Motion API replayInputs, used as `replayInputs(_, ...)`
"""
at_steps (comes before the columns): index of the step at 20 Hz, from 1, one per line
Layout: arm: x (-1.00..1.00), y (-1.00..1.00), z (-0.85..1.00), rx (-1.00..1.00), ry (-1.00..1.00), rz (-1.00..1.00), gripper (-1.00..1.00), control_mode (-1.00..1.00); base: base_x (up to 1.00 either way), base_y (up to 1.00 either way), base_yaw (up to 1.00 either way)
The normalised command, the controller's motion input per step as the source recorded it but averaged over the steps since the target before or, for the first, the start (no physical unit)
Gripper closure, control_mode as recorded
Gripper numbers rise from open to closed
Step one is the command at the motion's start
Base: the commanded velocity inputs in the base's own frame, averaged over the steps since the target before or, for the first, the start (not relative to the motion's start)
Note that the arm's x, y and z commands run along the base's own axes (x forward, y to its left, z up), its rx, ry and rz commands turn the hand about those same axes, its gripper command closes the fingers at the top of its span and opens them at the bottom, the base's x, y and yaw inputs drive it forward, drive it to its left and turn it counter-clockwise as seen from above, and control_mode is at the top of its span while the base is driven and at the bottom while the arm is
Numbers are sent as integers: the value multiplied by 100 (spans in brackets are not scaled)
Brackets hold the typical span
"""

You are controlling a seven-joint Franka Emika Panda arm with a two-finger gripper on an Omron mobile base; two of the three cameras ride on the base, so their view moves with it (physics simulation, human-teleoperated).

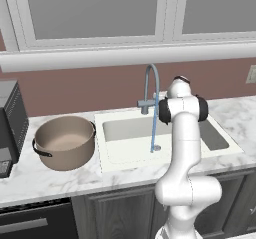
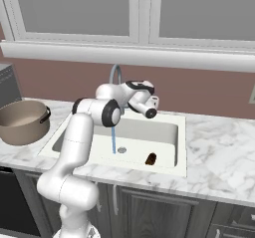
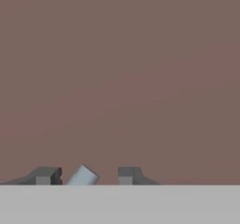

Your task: Dump the sweet potato from the pot into the sink. Then turn on the water and wash the sweet potato. Then turn off the water and put the sweet potato back in the pot.

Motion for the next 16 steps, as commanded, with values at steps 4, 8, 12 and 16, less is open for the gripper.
replayInputs(4, 0, -44, -20, 5, 2, 0, 100, -100, 0, 0, 0)
replayInputs(8, 0, -4, 0, 0, -3, 3, 100, -100, 0, 0, 0)
replayInputs(12, 0, 25, 0, 0, -12, 17, 100, -100, 0, 0, 0)
replayInputs(16, 4, 37, 0, 0, -15, 21, 100, -100, 0, 0, 0)
